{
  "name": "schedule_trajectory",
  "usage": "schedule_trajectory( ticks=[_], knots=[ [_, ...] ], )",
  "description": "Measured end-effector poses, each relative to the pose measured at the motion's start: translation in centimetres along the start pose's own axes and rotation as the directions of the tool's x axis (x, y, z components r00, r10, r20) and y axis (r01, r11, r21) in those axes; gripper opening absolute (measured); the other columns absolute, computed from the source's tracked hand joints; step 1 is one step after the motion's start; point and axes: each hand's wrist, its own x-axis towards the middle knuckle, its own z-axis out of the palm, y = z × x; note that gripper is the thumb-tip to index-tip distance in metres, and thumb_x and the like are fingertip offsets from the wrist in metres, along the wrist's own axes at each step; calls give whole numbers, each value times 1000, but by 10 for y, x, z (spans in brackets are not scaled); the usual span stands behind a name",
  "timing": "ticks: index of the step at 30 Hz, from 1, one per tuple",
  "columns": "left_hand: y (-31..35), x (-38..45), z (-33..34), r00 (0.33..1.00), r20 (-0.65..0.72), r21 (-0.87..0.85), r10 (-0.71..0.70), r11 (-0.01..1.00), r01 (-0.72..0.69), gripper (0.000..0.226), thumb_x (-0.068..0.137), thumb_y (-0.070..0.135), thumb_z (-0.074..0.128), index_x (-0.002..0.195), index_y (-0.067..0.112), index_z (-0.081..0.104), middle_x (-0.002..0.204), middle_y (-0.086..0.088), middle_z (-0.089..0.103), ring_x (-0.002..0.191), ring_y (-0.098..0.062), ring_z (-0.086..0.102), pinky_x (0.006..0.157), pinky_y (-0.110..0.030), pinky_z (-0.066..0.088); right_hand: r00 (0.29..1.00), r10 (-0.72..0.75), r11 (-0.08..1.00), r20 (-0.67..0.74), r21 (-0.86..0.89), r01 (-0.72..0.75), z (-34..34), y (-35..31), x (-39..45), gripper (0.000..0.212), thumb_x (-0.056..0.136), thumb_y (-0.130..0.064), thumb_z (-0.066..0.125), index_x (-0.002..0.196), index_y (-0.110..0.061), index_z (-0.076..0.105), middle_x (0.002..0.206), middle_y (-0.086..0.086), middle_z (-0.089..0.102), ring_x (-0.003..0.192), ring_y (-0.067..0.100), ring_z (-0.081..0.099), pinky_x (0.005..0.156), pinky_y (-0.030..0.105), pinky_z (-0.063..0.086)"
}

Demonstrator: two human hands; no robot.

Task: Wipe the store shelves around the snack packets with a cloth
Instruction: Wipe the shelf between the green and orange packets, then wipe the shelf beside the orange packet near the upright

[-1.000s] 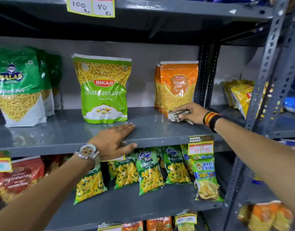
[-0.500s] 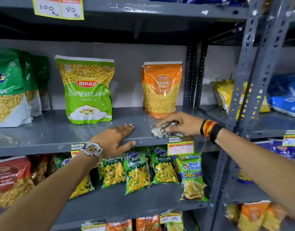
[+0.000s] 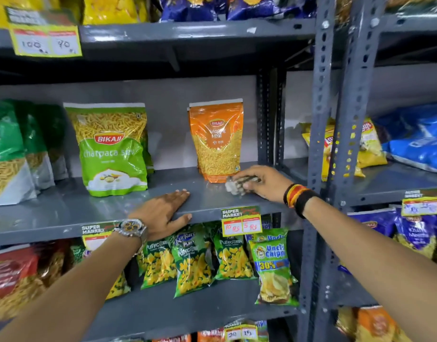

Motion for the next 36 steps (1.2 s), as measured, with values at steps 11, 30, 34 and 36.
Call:
schedule_trajectory(
  ticks=[11,30,34,36],
  knots=[
    [39,47,6,994,-25,-24,108,994,-108,97,88,84,15,159,19,28,164,-4,36,143,-24,44,113,-43,42,998,-21,998,65,-63,25,-12,5,-30,34,94,-14,58,116,-39,66,112,-7,61,106,14,58,96,32,46],
    [46,65,14,967,-19,-21,255,967,-255,89,95,73,13,163,16,7,170,-5,14,155,-19,19,124,-36,22,838,504,840,-209,-106,-532,-19,149,182,22,84,-16,66,102,-27,72,123,8,67,117,32,60,102,41,47],
    [45,67,18,959,-55,-18,279,960,-280,89,96,71,16,162,12,12,169,-8,17,155,-20,20,123,-31,10,860,502,844,-92,-165,-510,-12,137,198,41,83,-18,68,124,-15,64,130,12,63,119,31,59,99,39,48],
    [45,67,18,955,-64,-11,289,957,-290,90,95,71,15,162,12,13,169,-8,18,155,-20,20,123,-31,10,884,464,869,-53,-163,-466,-5,125,200,40,86,-15,65,126,-14,63,132,11,61,123,30,56,102,37,45]
  ],
)
